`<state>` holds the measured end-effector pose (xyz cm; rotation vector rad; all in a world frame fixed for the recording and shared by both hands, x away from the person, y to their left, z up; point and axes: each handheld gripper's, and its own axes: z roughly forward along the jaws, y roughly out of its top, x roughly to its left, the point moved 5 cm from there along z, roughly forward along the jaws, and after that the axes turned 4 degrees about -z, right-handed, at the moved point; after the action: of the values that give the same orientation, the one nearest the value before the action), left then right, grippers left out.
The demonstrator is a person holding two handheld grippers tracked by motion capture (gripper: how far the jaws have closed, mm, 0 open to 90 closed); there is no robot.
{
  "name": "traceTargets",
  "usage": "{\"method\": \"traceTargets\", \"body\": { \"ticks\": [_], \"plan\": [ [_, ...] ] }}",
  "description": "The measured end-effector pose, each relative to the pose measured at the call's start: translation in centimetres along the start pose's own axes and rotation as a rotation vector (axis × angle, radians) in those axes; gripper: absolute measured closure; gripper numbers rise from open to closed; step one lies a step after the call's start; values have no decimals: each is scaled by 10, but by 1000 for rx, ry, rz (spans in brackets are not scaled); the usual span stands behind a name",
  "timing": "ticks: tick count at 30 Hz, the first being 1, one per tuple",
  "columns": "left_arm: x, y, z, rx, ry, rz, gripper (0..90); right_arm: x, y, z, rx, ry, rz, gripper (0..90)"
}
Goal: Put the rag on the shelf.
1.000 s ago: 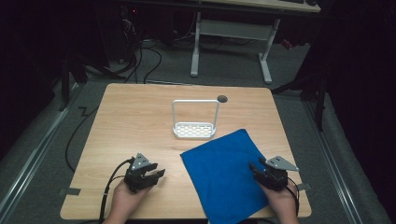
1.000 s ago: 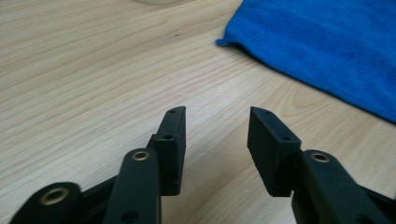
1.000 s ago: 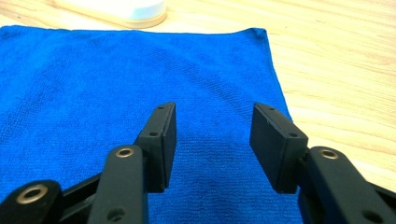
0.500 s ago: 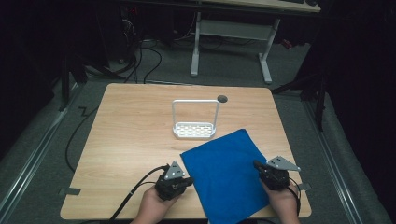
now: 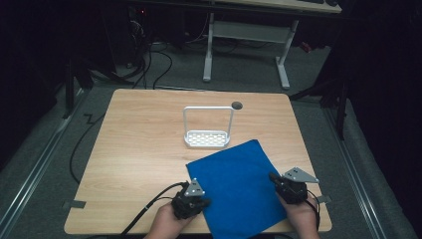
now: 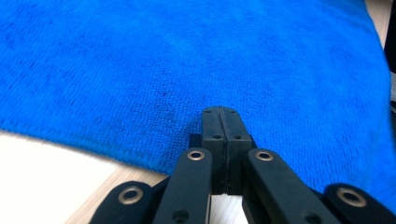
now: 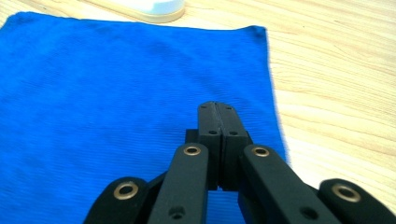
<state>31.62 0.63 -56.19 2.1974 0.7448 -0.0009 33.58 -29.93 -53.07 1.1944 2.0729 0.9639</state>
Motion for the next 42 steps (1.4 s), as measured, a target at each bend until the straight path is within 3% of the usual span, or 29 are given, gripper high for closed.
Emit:
{"method": "traceTargets", "body": {
  "ticks": [3, 5, 18, 24, 32, 42],
  "plan": [
    [11, -10, -13, -6, 15, -14, 900, 4, 1, 2, 3, 9, -9, 900],
    [20, -18, -21, -43, 9, -58, 900, 8, 2, 5, 10, 20, -17, 900],
    [42, -27, -38, -58, 82, -114, 900, 20, 11, 41, 82, 47, -71, 900],
    [55, -31, -47, -73, 110, -159, 900, 27, 12, 56, 121, 75, -95, 900],
    [76, -35, -56, -93, 120, -222, 900, 35, 9, 57, 140, 90, -117, 900],
    [88, -35, -60, -88, 118, -242, 900, 47, 2, 45, 134, 129, -114, 900]
  ]
}}
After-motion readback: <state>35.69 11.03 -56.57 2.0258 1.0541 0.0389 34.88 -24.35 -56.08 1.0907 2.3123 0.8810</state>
